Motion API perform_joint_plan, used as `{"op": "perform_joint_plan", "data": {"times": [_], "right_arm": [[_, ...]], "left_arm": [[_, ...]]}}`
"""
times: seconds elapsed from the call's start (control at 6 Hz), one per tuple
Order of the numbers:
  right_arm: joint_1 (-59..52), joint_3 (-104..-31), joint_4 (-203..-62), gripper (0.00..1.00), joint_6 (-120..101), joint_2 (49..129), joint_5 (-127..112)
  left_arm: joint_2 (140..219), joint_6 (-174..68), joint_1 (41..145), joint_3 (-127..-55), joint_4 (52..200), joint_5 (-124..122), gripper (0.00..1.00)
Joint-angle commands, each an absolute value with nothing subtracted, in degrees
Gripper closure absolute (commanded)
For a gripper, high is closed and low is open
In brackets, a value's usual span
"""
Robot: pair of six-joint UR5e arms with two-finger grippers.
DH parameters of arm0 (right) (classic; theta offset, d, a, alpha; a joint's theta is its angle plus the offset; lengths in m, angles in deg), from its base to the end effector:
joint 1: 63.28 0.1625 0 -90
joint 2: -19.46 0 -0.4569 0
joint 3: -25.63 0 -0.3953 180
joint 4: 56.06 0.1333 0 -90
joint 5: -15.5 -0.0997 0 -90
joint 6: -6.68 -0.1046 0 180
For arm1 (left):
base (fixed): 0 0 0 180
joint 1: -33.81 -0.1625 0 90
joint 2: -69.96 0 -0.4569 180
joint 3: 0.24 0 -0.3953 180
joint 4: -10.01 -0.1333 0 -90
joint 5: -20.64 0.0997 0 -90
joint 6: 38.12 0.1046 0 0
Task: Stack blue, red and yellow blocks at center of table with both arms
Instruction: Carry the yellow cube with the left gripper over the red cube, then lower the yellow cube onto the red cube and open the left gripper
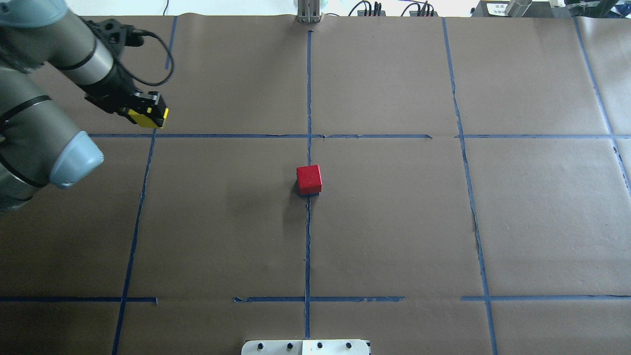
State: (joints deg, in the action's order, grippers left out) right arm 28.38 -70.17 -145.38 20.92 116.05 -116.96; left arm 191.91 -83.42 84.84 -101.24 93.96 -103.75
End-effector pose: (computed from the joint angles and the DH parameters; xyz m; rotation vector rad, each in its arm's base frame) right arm 0.0755 -0.4404 0.6992 0.1009 -0.7356 -0.2087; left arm 0.3591 -0.5619 0.2900 0.0744 0.8471 0.0895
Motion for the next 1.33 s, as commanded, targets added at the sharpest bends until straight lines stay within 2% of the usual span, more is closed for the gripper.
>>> {"op": "perform_joint_plan", "data": {"times": [0.0, 0.33, 0.67, 1.17], "right_arm": [[28.4, -70.2, -145.4, 0.00, 20.9, 116.1, -117.0], [28.4, -70.2, -145.4, 0.00, 20.9, 116.1, -116.9], [28.4, -70.1, -145.5, 0.00, 20.9, 116.1, -116.9], [28.4, -70.1, -145.5, 0.00, 20.9, 116.1, -116.9]], "left_arm": [[203.6, -94.9, 74.1, -99.9, 87.5, -95.9, 0.97], [210.6, -102.3, 67.1, -94.3, 87.6, -90.8, 0.95], [217.0, -104.7, 65.4, -86.1, 87.7, -90.5, 0.95], [216.8, -108.1, 64.7, -86.0, 87.9, -90.9, 0.95]]}}
